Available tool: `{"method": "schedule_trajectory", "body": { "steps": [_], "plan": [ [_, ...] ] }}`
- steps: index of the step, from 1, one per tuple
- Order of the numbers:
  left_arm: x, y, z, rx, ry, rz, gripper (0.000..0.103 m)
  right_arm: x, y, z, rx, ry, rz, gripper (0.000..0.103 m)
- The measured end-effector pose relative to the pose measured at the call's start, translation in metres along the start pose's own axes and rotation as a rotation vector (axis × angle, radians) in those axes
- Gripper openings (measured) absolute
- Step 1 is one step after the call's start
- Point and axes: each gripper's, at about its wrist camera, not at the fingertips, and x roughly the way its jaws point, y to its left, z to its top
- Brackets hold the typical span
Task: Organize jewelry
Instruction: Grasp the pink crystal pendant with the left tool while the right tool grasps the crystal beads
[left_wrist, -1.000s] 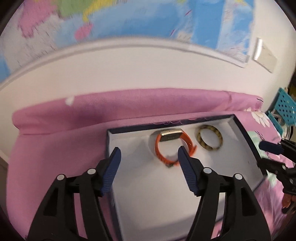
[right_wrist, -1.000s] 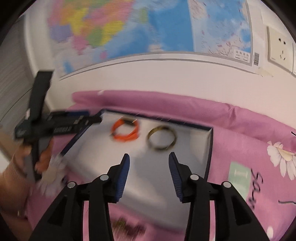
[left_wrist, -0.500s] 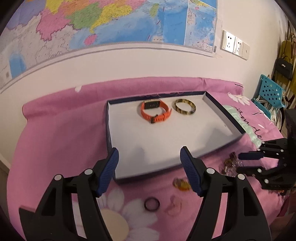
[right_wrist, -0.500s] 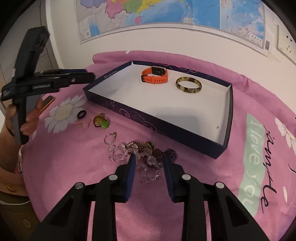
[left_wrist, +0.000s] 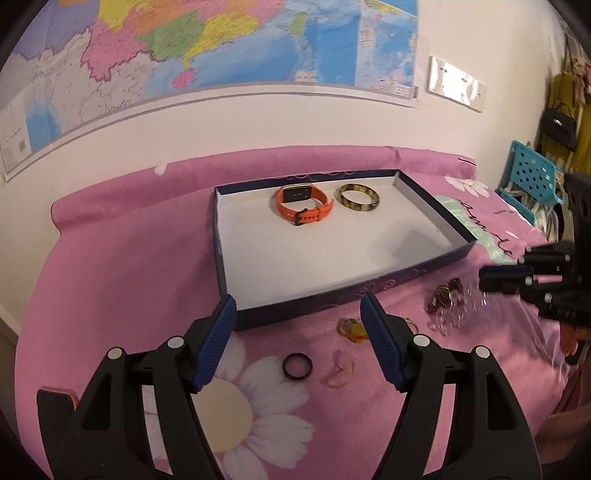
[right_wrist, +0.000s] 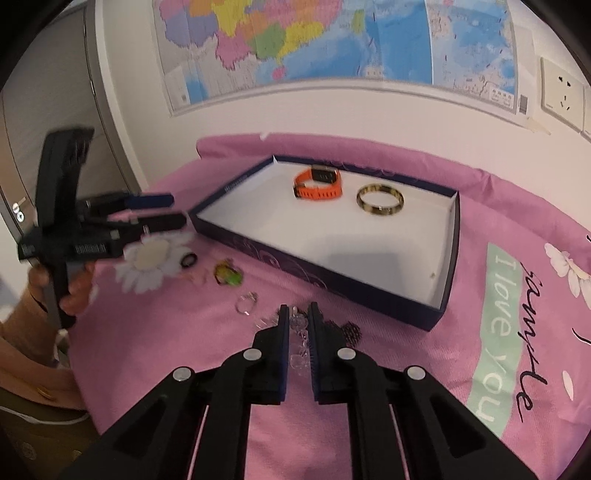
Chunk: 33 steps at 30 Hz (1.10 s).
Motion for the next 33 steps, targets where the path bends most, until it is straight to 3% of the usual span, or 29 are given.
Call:
{"method": "schedule_trajectory", "body": {
  "steps": [7,14,27,33],
  "plan": [
    [-0.004,-0.017,-0.018,0.075,0.017,-0.037,0.069,-0.02,0.009,0.011,-0.007,-0.064,0.035,0.008],
    [0.003,-0.017,-0.03,0.058,0.05,-0.057,0.068,-0.017,0.011,0.01,0.011,-0.06,0.053,0.008],
    [0.017,-0.003,-0.036,0.021,0.111,-0.018,0.06,-0.013,0.009,0.007,0.042,-0.06,0.059,0.008],
    [0.013,-0.013,-0.037,0.059,0.1,-0.046,0.059,-0.013,0.007,0.005,0.054,-0.059,0.057,0.008]
  ]
}}
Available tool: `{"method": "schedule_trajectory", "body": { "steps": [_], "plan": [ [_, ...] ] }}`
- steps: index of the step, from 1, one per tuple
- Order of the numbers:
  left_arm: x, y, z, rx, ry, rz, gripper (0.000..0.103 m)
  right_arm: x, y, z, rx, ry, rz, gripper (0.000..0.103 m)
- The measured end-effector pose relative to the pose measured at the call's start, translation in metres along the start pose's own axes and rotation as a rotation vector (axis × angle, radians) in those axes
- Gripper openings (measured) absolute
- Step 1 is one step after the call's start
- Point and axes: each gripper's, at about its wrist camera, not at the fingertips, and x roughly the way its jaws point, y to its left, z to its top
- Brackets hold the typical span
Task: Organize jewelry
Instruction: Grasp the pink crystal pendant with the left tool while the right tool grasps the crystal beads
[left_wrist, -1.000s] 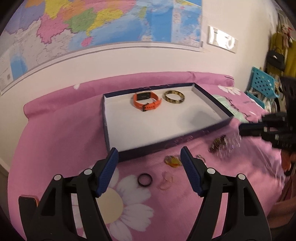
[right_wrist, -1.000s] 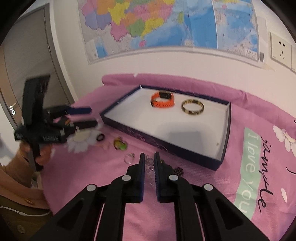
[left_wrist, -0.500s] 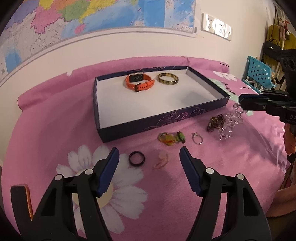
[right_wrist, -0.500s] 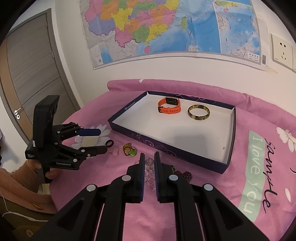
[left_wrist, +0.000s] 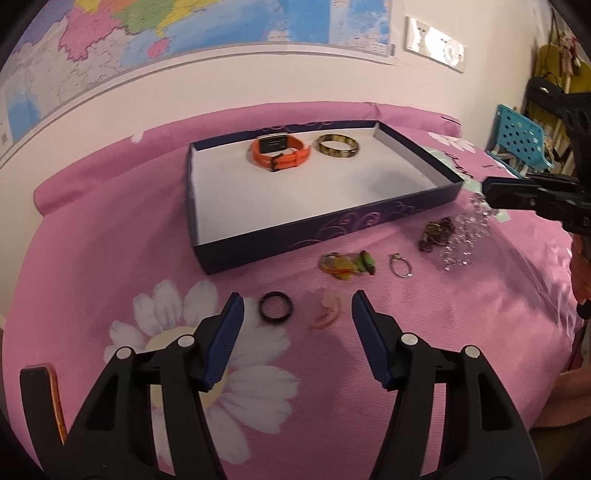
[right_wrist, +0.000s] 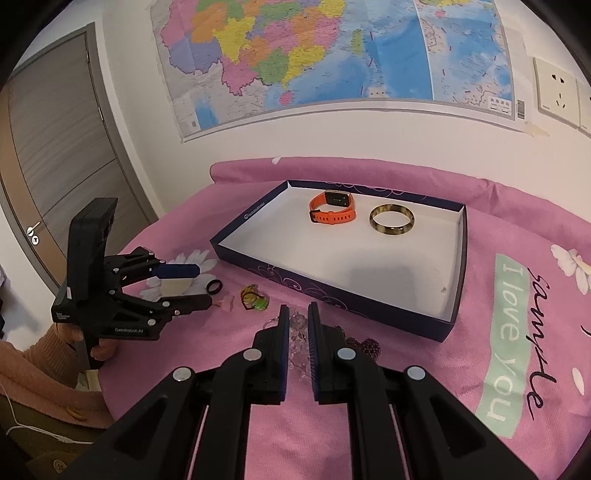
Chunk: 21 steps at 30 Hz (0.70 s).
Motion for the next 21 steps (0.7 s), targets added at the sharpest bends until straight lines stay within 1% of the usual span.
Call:
{"method": "schedule_trajectory", "body": {
  "steps": [3,8,12,15,18,20,21],
  "plan": [
    [0.0,-0.008,-0.001,0.026,-0.002,-0.018,0.058,0.0,-0.001,-0.001,0.003,0.001,-0.001,0.008],
    [0.002,-0.014,-0.004,0.045,0.01,-0.048,0.054,0.001,-0.003,-0.005,0.014,0.007,0.0,0.008],
    [0.004,-0.013,-0.005,0.038,0.024,-0.054,0.043,0.001,-0.004,-0.007,0.017,0.008,0.003,0.008],
    [0.008,-0.015,-0.004,0.048,0.036,-0.055,0.039,0.001,-0.004,-0.006,0.018,0.006,0.004,0.008],
    [0.016,-0.016,-0.004,0.045,0.072,-0.042,0.03,0.002,-0.002,-0.006,0.013,0.005,0.002,0.008],
    [0.017,-0.014,-0.004,0.034,0.076,-0.034,0.027,0.002,-0.001,-0.006,0.013,0.005,0.002,0.008],
    [0.018,-0.013,-0.003,0.028,0.076,-0.033,0.022,0.003,-0.001,-0.006,0.013,0.005,0.004,0.008]
  ]
}}
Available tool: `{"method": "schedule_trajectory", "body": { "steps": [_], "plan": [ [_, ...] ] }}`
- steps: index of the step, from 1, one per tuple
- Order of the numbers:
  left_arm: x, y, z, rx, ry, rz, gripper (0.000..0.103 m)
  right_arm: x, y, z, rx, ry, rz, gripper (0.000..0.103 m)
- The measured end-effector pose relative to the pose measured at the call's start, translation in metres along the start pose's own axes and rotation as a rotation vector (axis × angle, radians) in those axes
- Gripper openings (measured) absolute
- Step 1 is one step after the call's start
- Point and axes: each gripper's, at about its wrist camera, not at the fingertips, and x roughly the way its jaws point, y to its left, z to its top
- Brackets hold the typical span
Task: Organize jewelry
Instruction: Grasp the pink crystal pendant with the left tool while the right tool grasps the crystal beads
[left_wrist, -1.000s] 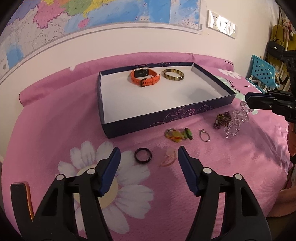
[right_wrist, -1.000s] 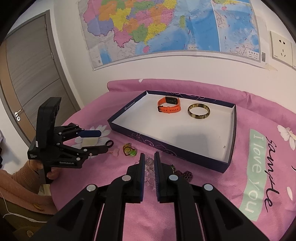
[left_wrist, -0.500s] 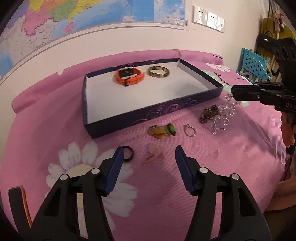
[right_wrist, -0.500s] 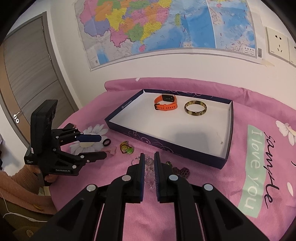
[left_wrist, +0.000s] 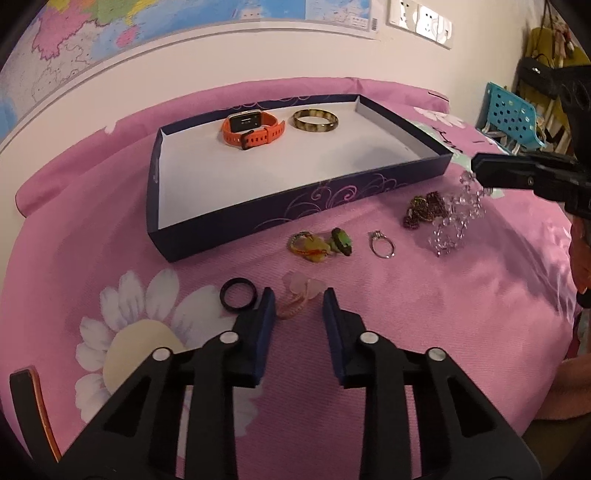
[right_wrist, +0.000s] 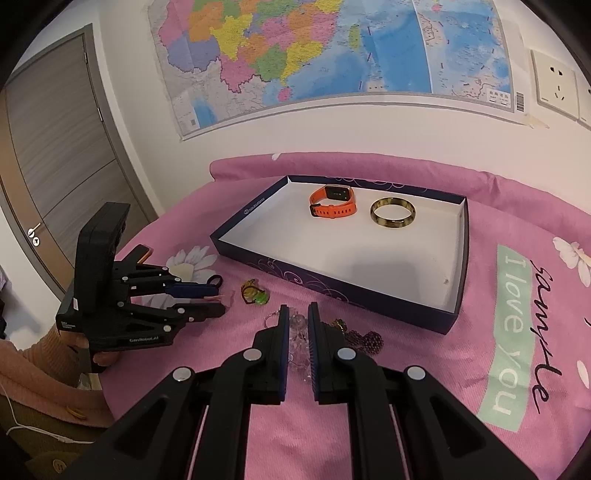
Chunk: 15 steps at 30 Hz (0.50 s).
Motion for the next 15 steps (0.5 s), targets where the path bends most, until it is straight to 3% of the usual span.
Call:
{"method": "schedule_trajectory", "body": {
  "steps": [1,5,6,15],
  "plan": [
    [0.0,0.002,0.0,-0.008,0.0,-0.002,0.015,0.0,0.0,0.0,0.001,0.0,-0.001,0.008],
    [-0.002,0.004,0.001,-0.02,-0.005,-0.012,0.011,0.001,0.001,0.001,0.003,0.001,0.0,0.008],
    [-0.002,0.004,0.001,-0.021,-0.005,-0.017,0.004,0.0,0.001,0.001,0.004,-0.001,-0.001,0.008],
    [-0.013,0.006,0.004,-0.042,-0.034,-0.064,0.004,-0.006,0.004,0.013,-0.016,-0.029,0.002,0.008]
  ]
}}
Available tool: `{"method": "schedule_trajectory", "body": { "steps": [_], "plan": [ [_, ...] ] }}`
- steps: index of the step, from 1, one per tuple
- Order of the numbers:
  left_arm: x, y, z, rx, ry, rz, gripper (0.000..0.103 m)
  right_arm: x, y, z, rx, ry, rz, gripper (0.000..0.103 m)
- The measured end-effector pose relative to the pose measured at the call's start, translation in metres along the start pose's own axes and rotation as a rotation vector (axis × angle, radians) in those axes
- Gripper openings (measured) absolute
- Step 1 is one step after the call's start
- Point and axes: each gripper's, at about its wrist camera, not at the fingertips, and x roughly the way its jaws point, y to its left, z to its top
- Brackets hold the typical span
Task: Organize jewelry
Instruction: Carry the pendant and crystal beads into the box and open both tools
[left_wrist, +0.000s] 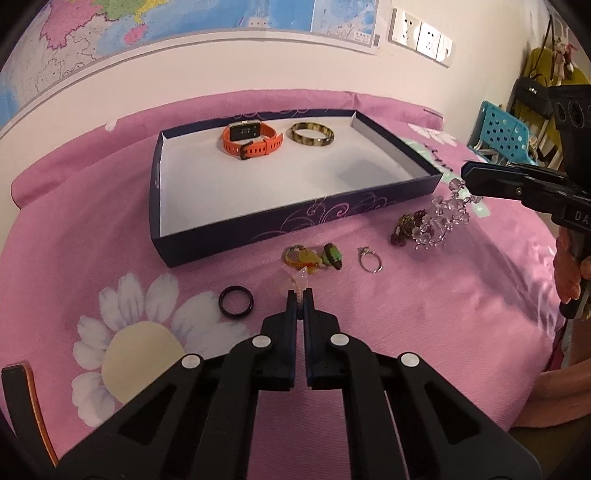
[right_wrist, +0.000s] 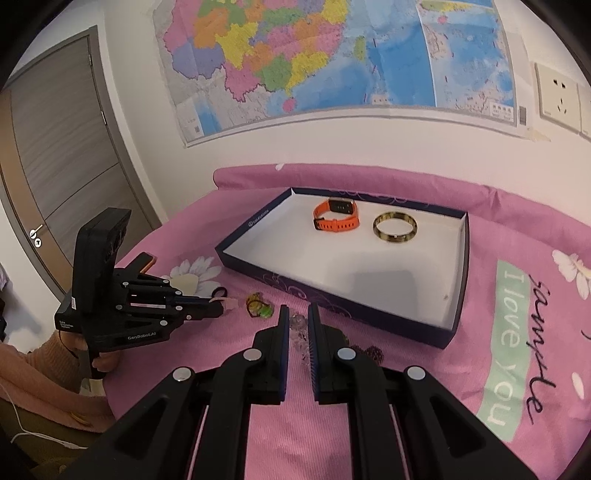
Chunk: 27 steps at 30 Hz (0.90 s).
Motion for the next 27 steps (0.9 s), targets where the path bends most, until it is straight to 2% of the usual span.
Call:
{"method": "schedule_trajectory", "body": {
  "steps": [7,14,27],
  "plan": [
    [-0.016,0.001,0.015,0.0,-0.053,-0.022,0.004,-0.008,0.002,0.018,-0.034,-0.037,-0.009,0.008],
    [-0.022,-0.001,0.036,0.032,-0.096,-0.006,0.004,-0.008,0.0,0.041,-0.058,-0.069,-0.032,0.008],
    [0.001,0.012,0.069,0.035,-0.088,0.015,0.004,0.023,-0.025,0.068,-0.004,-0.062,-0.066,0.008]
  ]
}}
